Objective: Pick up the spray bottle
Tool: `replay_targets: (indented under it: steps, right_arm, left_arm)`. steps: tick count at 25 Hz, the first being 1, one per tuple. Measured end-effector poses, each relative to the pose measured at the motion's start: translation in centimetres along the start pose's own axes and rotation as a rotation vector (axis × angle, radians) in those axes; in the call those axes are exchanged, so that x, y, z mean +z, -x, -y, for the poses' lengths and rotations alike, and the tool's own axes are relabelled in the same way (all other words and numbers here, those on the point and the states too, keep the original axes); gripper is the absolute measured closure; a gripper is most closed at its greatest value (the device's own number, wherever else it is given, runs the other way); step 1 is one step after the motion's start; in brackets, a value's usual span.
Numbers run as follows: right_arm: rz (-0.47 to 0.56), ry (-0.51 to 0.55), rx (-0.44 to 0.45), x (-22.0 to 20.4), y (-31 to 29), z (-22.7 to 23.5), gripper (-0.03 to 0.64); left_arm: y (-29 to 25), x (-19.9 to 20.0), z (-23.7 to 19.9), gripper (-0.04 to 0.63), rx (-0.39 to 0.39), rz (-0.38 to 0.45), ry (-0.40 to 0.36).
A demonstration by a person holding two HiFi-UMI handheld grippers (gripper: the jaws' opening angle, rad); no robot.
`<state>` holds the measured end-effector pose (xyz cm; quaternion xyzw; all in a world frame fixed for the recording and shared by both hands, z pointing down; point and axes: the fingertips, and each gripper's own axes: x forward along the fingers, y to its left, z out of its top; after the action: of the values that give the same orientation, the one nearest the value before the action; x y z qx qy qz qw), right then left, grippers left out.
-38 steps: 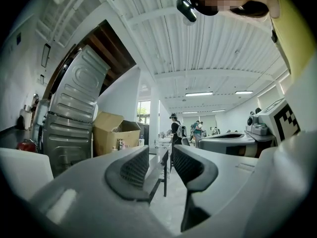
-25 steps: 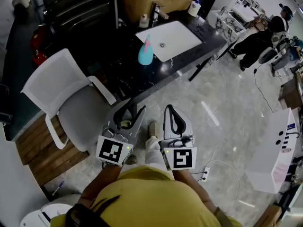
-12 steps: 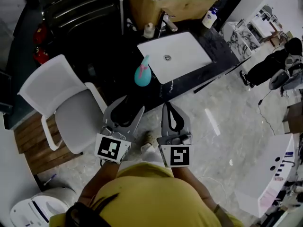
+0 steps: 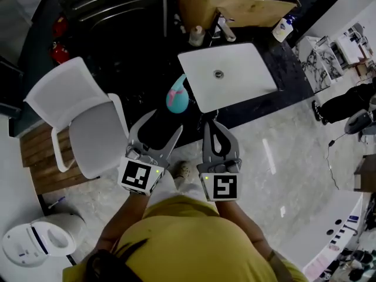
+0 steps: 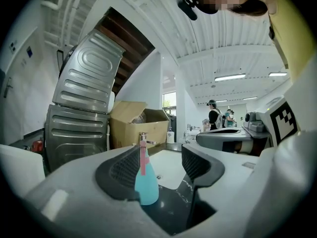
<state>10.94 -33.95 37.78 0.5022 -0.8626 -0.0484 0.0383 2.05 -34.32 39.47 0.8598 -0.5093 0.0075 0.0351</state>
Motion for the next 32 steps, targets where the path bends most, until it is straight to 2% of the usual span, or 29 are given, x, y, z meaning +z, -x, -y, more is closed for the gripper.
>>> replay_targets:
  steps: [5, 10, 14, 21, 25, 32]
  right_arm:
    - [-0.017, -0.001, 0.013, -1.0, -1.1, -0.1, 0.615]
    - [-0.025, 0.021, 0.0, -1.4, -2.0, 0.3, 0.615]
    - [-0.052, 0.009, -0.027, -2.2, -2.8, 1.0, 0.615]
    - [-0.085, 0.023, -0.034, -3.9, -4.1, 1.3, 0.615]
    - [-0.112, 0.016, -0.049, -4.8, -4.5, 1.8, 0.615]
    - [-0.138, 0.008, -0.086, -5.9, -4.7, 3.1, 0.615]
  left_arm:
    - [-2.1, -2.8, -1.0, 0.273, -0.008, -0.055, 0.009]
    - [-4.5, -4.8, -2.1, 0.258, -0.019, -0.093, -0.029]
    - [-6.2, -6.9, -3.0, 0.21, -0.031, -0.136, -0.043]
    - [-8.9, -11.5, -4.0, 0.171, -0.062, -0.231, -0.062]
    - [-10.4, -13.3, -4.0, 0.169, -0.1, -0.269, -0.102]
    - [-12.0, -14.6, -4.1, 0.17, -0.132, -0.289, -0.108]
